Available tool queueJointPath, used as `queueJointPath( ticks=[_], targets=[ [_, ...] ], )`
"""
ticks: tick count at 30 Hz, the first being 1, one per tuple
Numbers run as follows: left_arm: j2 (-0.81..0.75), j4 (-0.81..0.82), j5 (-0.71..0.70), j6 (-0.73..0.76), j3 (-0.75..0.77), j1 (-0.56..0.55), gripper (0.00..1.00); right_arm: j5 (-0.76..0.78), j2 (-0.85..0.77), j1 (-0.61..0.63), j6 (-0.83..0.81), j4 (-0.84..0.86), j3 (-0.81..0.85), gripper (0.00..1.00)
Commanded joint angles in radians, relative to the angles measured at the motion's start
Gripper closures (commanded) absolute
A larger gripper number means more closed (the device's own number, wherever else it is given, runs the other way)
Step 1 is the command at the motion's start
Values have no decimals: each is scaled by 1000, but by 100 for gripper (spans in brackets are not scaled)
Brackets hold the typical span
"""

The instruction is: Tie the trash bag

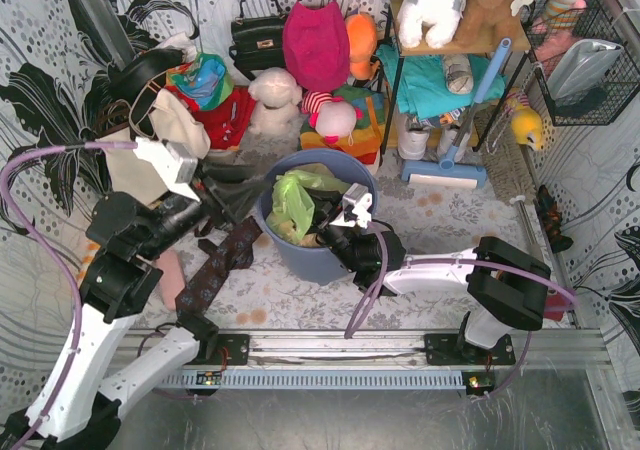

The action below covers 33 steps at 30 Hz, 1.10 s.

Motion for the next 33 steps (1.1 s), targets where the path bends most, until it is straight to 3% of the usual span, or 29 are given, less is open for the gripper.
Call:
queueJointPath(
  ticks=[1, 3, 7, 21, 33],
  targets=[
    [93, -28, -262, -175, 80, -3, 50, -31, 45, 2, -17, 90, -4, 100],
    [150, -77, -279, -240, 123, -3, 52, -37, 48, 1, -20, 89, 0, 100],
    [214, -117, -172, -296, 145, -3, 52, -36, 52, 1, -20, 85, 8, 100],
    [174, -154, -10, -295, 107, -3, 60, -17, 56, 1, -18, 76, 19, 100],
    [180, -135, -17, -285, 58, -3, 56, -16, 56, 1, -10, 80, 24, 100]
  ],
)
